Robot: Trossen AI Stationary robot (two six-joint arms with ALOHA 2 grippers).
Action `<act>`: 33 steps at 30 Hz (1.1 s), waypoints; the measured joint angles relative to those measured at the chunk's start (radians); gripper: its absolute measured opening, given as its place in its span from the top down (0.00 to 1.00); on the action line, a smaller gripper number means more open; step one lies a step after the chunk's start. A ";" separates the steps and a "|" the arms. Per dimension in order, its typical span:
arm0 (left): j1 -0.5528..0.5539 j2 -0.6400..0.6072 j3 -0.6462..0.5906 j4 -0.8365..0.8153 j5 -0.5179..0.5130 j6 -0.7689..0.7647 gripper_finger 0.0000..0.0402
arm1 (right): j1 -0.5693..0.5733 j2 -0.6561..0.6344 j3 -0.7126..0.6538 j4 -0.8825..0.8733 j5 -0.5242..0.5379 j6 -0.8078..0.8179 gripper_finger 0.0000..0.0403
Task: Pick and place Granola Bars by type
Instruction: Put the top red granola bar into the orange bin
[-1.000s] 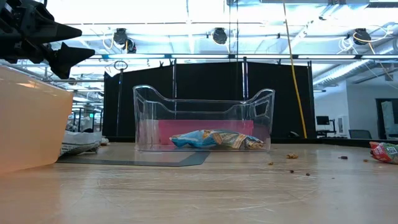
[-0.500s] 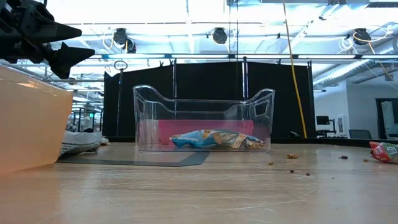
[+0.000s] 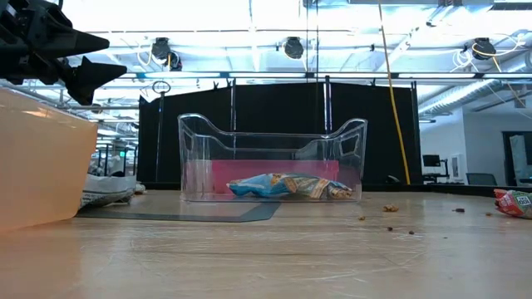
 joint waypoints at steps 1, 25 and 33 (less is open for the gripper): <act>0.000 0.000 0.000 0.000 0.000 0.000 0.33 | -0.001 0.000 0.000 0.004 0.010 -0.005 0.99; 0.000 0.003 0.101 0.047 0.006 0.034 0.33 | -0.020 -0.001 0.000 -0.004 0.101 -0.023 0.99; 0.000 0.211 0.393 -0.073 -0.061 0.128 0.33 | -0.020 -0.001 0.000 0.007 0.097 -0.033 0.99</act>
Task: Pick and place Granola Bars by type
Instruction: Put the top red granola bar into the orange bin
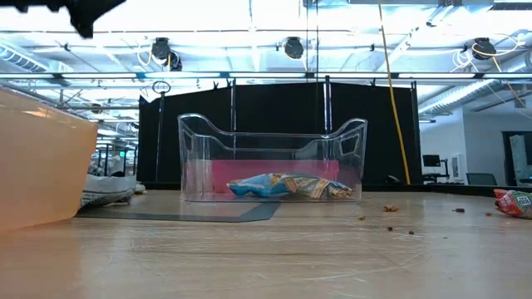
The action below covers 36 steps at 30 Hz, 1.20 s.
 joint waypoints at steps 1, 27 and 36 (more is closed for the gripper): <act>0.000 0.045 0.043 -0.018 0.000 0.015 0.33 | 0.001 0.000 0.000 0.002 0.000 0.000 0.99; 0.113 0.889 0.697 0.044 0.192 0.031 0.33 | 0.055 0.000 0.000 0.013 -0.106 -0.095 0.99; 0.149 0.988 0.808 0.063 0.245 0.035 0.33 | 0.063 0.000 0.000 0.011 -0.125 -0.101 0.99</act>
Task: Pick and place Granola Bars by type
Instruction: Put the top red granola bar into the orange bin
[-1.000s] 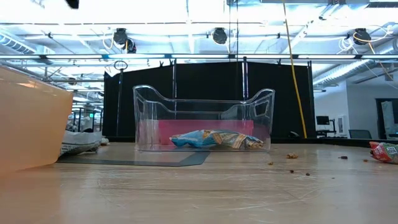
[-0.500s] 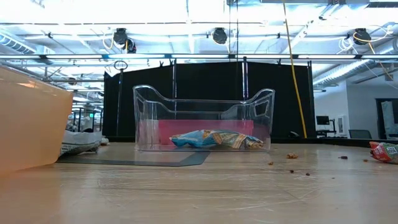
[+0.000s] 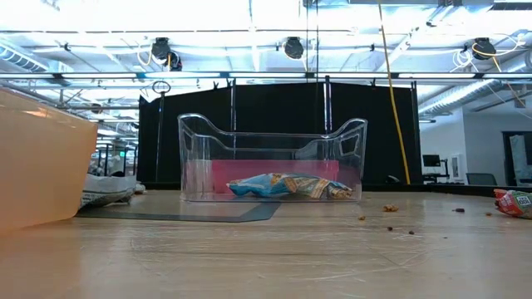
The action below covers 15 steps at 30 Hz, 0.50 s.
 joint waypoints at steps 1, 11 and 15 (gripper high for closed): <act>0.005 0.010 0.007 -0.001 0.021 -0.014 0.33 | 0.000 0.000 0.000 0.000 -0.011 0.000 0.99; 0.010 0.096 0.021 0.132 0.098 -0.057 0.33 | 0.013 -0.001 0.000 0.000 -0.011 -0.006 0.99; 0.010 0.106 0.021 0.143 0.125 -0.060 0.33 | 0.018 -0.001 0.000 -0.005 -0.011 -0.011 0.99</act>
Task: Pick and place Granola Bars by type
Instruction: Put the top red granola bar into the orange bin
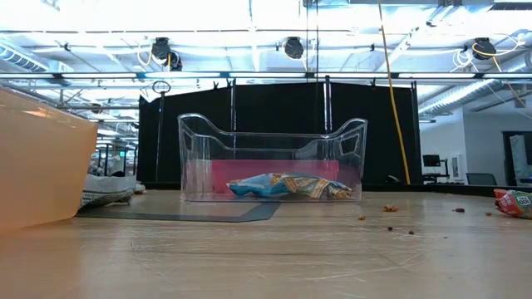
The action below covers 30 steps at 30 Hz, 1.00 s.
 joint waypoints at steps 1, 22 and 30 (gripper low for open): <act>0.000 0.000 0.000 0.001 0.014 0.000 0.33 | 0.000 0.000 0.000 0.000 0.000 -0.001 0.99; 0.000 0.005 0.000 0.033 0.121 -0.055 0.93 | 0.000 0.000 0.000 0.005 0.001 0.001 0.98; 0.000 0.005 0.000 0.031 0.077 -0.053 0.95 | 0.003 -0.001 0.000 0.005 0.003 -0.061 0.80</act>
